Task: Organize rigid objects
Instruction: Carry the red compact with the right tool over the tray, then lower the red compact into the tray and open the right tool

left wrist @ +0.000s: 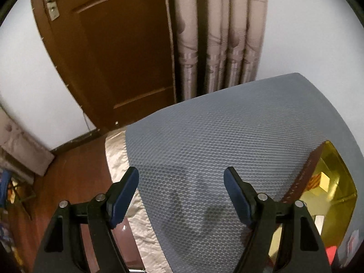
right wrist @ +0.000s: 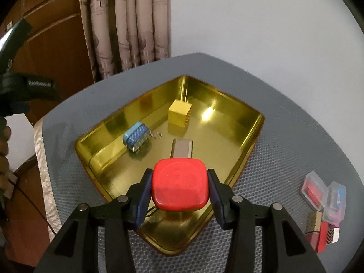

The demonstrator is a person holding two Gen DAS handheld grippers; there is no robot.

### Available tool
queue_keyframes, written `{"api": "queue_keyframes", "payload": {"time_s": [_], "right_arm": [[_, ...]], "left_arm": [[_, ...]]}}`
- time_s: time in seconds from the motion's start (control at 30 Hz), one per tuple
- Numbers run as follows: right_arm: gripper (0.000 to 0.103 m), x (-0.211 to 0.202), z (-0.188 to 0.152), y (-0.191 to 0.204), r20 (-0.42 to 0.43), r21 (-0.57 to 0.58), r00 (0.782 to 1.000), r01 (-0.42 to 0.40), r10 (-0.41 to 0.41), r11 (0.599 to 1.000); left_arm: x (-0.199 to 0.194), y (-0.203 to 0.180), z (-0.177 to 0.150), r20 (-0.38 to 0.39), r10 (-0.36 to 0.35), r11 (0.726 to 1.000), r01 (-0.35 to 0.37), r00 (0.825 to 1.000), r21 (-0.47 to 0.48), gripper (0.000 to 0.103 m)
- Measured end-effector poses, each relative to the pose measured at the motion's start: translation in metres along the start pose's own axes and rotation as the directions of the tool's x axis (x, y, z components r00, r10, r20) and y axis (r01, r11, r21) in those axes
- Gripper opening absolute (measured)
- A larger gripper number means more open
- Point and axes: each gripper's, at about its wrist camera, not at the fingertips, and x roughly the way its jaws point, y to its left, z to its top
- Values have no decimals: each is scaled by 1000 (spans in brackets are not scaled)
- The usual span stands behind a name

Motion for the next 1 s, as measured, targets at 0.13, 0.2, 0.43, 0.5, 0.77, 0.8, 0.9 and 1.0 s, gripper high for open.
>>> {"api": "queue_keyframes", "payload": {"time_s": [0.13, 0.2, 0.43, 0.5, 0.77, 0.8, 0.9, 1.0], "right_arm": [[47, 11, -4, 2, -21, -4, 1000, 2, -2, 1000], [47, 14, -6, 2, -29, -4, 1000, 3, -3, 1000], [48, 18, -9, 2, -40, 16, 999, -15, 15, 1000], [48, 18, -10, 3, -39, 12, 999, -14, 14, 1000], [53, 4, -8, -4, -11, 68, 1000, -29, 30, 997], [53, -2, -8, -7, 2, 75, 1000, -27, 27, 997], [53, -17, -11, -20, 33, 105, 999, -25, 22, 994], [53, -36, -18, -42, 62, 140, 998, 1, -9, 990]], "left_arm": [[6, -1, -1, -25, 1, 1000, -1, 1000, -8, 74], [6, -2, -3, -24, 10, 1000, -10, 1000, -6, 74], [7, -8, -6, -29, 8, 1000, -7, 1000, 11, 75], [6, -9, -6, -25, 8, 1000, -8, 1000, 13, 75], [5, -14, -8, -14, 12, 999, -11, 1000, 33, 77], [5, -15, -8, -10, 14, 999, -14, 1000, 36, 77], [5, -19, -9, -11, 4, 999, -4, 1000, 51, 78], [2, -25, -10, -2, 0, 997, 0, 1000, 73, 78]]}}
